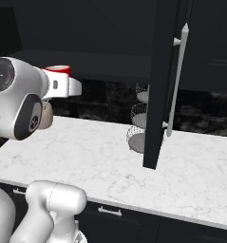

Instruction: Gather all objects into one cabinet and sort the glasses and bowls to opposite sides.

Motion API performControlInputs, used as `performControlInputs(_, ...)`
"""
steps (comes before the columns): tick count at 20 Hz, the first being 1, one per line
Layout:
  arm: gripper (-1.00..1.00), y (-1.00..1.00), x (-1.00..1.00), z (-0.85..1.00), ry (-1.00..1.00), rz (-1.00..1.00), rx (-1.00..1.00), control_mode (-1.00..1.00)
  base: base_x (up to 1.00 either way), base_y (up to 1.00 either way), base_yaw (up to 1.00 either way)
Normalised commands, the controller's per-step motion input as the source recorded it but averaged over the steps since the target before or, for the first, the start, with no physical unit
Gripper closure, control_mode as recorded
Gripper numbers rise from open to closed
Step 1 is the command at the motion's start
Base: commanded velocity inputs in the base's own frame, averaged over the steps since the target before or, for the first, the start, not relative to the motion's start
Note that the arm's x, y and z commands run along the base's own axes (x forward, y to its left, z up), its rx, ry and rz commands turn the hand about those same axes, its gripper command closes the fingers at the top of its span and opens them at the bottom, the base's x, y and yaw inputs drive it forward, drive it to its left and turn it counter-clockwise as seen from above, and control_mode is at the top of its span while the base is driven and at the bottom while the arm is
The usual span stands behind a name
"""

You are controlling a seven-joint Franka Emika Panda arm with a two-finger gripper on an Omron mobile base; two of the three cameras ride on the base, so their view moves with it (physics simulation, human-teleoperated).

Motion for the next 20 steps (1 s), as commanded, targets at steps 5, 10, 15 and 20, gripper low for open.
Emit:
performControlInputs(5,1.0,0.0,-0.89,-0.26,0.05,0.0,0.0,-1.0,0.0,0.0,0.0)
performControlInputs(10,1.0,0.0,-0.73,-0.36,0.0,0.0,0.0,-1.0,0.0,0.0,0.0)
performControlInputs(15,1.0,0.01,-0.45,-0.53,0.0,0.0,0.0,-1.0,0.0,0.0,0.0)
performControlInputs(20,1.0,0.08,-0.27,-0.54,0.0,0.0,0.0,-1.0,0.0,0.0,0.0)
